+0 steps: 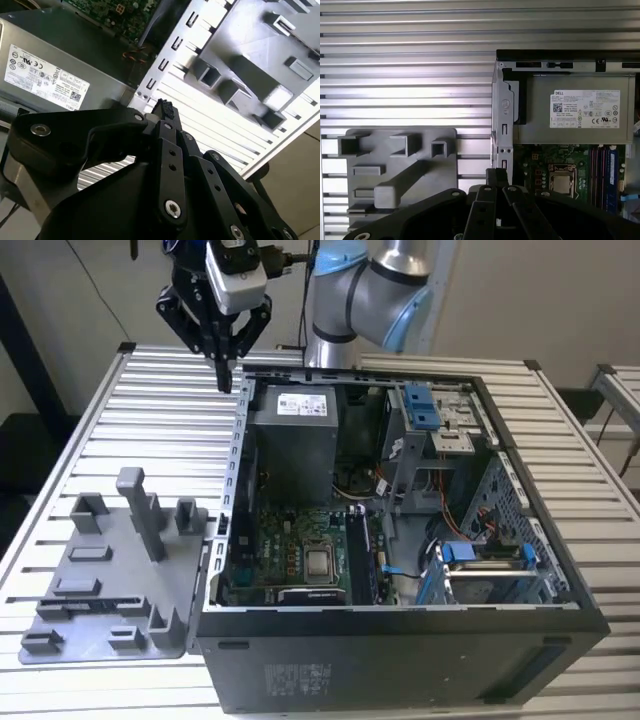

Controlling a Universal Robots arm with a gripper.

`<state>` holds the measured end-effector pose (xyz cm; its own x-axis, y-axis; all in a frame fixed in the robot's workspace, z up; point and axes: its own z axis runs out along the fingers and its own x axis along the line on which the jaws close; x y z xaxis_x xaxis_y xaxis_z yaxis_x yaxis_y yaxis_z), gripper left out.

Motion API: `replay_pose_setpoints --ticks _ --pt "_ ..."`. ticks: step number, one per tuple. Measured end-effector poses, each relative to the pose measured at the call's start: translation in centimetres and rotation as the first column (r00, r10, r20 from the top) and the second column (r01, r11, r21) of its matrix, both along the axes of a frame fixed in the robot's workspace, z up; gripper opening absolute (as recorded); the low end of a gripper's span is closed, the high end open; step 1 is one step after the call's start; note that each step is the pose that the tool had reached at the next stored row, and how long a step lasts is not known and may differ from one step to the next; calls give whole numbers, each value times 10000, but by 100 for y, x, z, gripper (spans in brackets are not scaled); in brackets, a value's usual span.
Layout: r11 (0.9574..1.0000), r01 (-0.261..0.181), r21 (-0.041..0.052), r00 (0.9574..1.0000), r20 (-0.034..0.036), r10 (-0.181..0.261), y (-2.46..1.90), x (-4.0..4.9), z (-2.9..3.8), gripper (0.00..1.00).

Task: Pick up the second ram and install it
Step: 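Reach for the second ram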

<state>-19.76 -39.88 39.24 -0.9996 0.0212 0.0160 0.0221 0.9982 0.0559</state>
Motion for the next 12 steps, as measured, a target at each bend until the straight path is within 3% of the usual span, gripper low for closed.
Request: replay_pose_setpoints --ticks 12 --pt "10000 -61 0 10000 -1 61 0 -224 -4 11"
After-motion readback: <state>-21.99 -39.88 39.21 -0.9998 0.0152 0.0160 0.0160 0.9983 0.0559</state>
